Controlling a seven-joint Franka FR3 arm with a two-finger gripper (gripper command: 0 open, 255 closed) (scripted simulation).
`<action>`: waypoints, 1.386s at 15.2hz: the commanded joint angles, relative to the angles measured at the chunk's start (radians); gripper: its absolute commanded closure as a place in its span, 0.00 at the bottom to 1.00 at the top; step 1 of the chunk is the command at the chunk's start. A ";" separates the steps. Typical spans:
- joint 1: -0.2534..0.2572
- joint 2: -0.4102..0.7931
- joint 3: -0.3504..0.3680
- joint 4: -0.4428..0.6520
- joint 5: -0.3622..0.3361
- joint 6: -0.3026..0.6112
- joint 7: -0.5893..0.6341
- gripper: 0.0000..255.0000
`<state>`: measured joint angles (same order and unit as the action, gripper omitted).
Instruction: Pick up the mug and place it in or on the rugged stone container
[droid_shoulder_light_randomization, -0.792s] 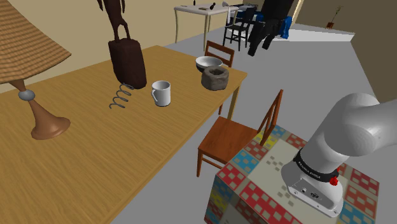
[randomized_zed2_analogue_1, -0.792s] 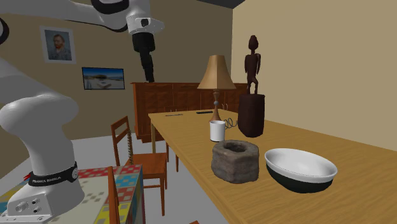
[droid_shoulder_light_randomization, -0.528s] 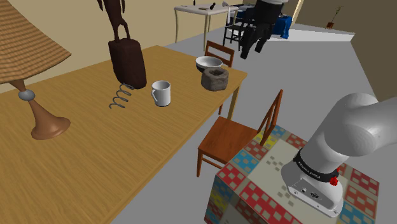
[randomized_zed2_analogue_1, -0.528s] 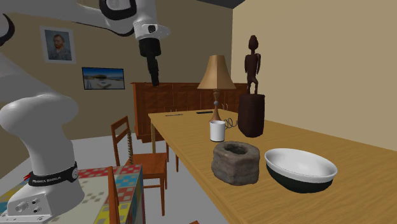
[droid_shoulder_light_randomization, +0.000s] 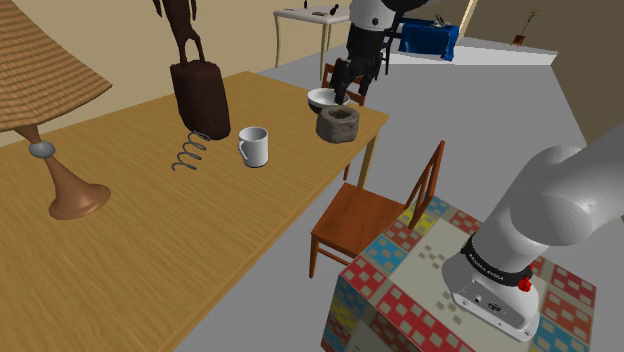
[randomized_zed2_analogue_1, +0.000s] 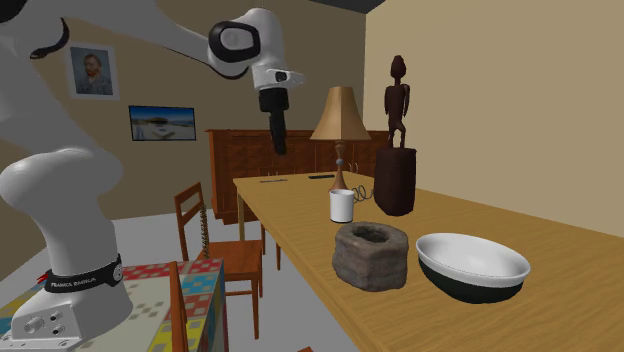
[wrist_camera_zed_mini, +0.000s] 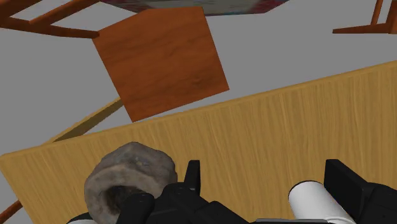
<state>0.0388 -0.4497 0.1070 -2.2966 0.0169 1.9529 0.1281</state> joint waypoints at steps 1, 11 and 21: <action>0.002 0.073 0.010 0.035 0.004 0.034 0.012 0.00; 0.019 0.462 0.052 0.282 -0.006 0.156 0.076 0.00; 0.062 0.861 0.064 0.661 -0.040 0.156 0.129 0.00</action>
<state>0.0966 0.3730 0.1713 -1.6770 -0.0205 2.1139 0.2547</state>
